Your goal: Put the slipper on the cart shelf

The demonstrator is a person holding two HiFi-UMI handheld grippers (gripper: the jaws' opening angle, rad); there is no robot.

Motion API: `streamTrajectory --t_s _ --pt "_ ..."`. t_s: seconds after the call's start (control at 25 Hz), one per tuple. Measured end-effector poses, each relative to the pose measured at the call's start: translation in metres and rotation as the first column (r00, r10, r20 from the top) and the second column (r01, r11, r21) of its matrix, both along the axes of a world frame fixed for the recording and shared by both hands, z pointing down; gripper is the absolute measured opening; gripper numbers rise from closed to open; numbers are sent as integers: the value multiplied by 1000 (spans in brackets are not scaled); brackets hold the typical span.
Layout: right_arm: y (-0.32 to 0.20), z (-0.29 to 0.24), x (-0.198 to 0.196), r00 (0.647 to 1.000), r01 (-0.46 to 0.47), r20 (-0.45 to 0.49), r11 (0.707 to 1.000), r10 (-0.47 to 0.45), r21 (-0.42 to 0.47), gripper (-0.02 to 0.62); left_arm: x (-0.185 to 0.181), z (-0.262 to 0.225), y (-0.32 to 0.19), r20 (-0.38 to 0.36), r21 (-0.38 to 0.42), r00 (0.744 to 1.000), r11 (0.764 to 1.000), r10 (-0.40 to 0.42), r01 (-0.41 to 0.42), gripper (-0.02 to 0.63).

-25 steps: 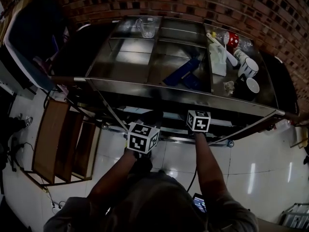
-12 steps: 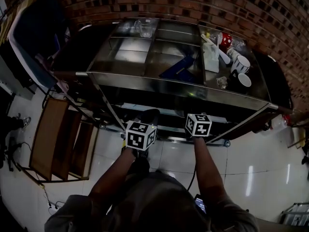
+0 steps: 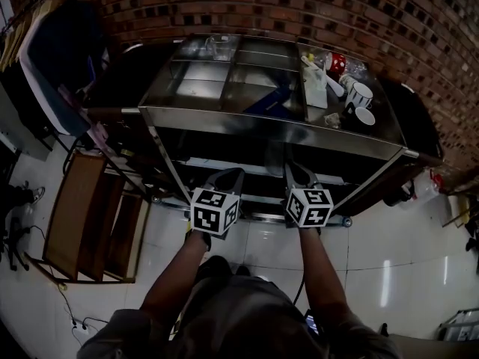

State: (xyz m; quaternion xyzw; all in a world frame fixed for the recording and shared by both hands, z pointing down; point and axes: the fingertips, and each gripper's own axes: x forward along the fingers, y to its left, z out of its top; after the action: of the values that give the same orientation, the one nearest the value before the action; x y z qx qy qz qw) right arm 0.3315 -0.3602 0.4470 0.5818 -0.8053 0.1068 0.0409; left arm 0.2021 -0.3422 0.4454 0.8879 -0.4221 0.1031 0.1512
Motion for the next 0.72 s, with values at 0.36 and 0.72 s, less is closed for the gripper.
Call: streamTrajectory --t_s 0.36,0.72 --pt "42 -33 -43 1000 -1 21 1000 1 18 0 -27 -38 20 -25 55 998 997 64 -63 8" --pt "82 -44 -102 999 53 -1 998 -53 30 0 -65 -32 49 -8 50 995 994 101 -100 8"
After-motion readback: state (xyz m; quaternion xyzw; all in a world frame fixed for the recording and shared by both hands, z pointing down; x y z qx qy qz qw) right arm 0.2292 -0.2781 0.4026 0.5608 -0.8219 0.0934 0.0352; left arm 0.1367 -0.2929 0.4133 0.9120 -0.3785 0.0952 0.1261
